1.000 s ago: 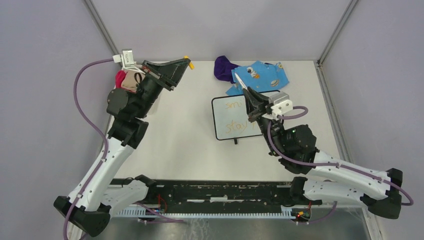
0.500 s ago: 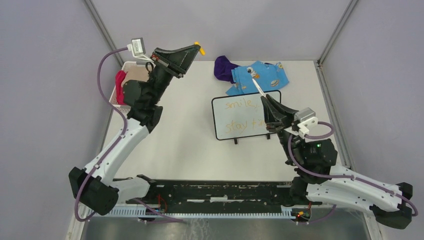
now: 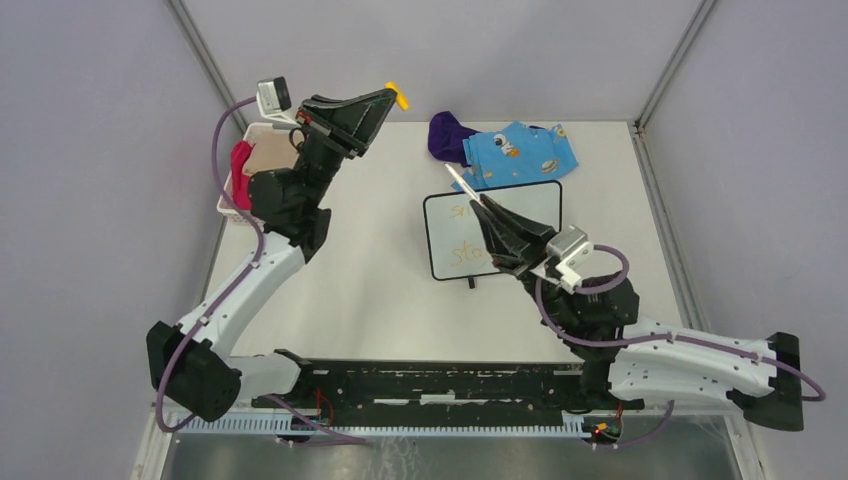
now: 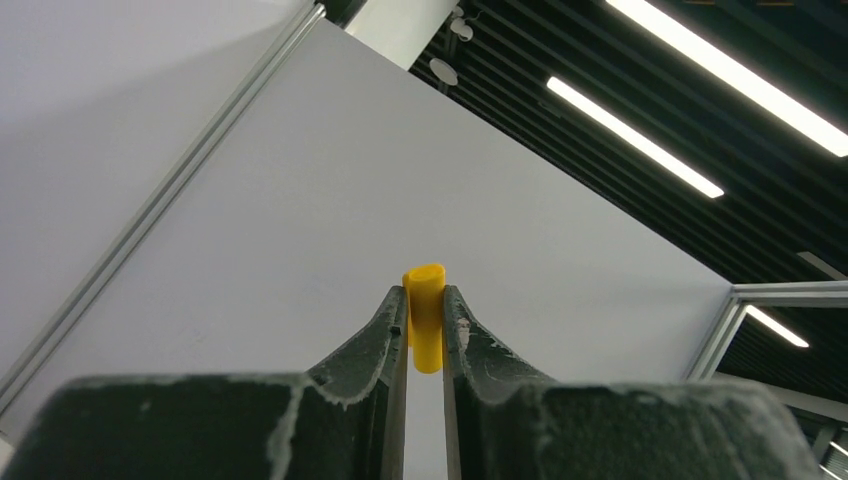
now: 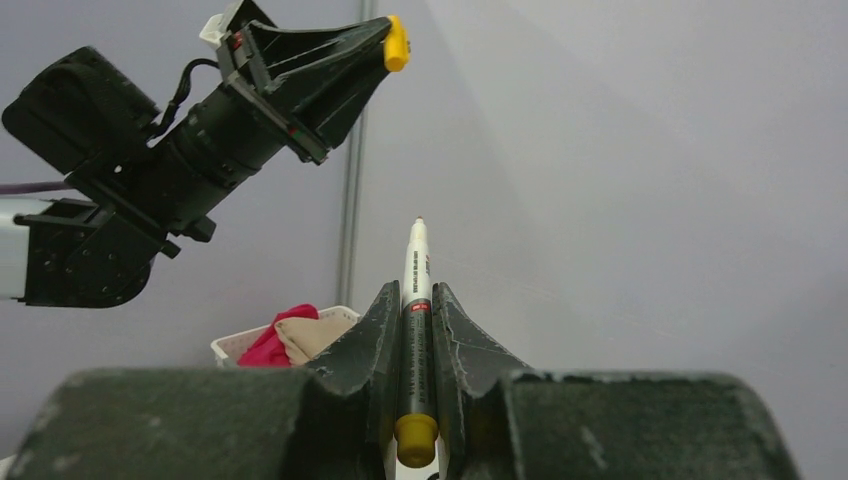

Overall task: Write a sentence on the whiteboard
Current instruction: Close the whiteboard marker at the center of the board.

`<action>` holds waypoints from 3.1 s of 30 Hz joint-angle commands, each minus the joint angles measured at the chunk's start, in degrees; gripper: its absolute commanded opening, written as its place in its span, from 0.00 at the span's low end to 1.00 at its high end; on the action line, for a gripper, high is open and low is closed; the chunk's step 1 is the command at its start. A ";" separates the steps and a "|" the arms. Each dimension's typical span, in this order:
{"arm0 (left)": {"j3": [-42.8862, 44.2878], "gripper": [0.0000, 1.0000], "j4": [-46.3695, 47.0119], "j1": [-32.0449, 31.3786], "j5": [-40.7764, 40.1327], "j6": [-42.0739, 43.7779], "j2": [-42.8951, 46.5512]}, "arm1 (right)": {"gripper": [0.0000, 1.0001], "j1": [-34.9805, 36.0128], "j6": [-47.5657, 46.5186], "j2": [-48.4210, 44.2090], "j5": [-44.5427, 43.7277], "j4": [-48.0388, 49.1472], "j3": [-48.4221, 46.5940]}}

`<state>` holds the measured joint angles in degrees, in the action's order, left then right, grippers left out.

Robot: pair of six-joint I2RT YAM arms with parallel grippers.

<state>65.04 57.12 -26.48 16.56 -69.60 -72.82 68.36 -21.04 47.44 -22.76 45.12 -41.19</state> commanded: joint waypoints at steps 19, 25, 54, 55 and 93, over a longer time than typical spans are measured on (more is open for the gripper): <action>-3.42 0.02 2.11 0.07 -6.33 -10.89 6.90 | 0.00 13.29 -18.46 13.71 -3.70 34.25 -4.70; -2.98 0.02 0.99 -1.39 -2.76 -13.34 5.32 | 0.00 13.29 -17.44 15.20 -2.60 34.21 -6.61; -2.84 0.02 -3.51 -8.02 -1.01 -5.54 8.26 | 0.00 13.29 -14.17 16.18 -3.42 29.76 -8.64; -3.00 0.02 -3.40 -8.12 -1.06 -5.48 8.22 | 0.00 13.29 -14.17 16.22 -3.38 29.76 -8.70; -4.40 0.02 -5.22 -9.25 -2.03 -2.21 9.87 | 0.00 13.28 -14.67 15.94 -4.44 30.64 -8.47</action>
<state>60.42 51.94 -35.44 15.11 -75.00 -64.75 81.34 -35.83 64.20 -26.22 73.65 -47.68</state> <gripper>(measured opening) 0.211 0.179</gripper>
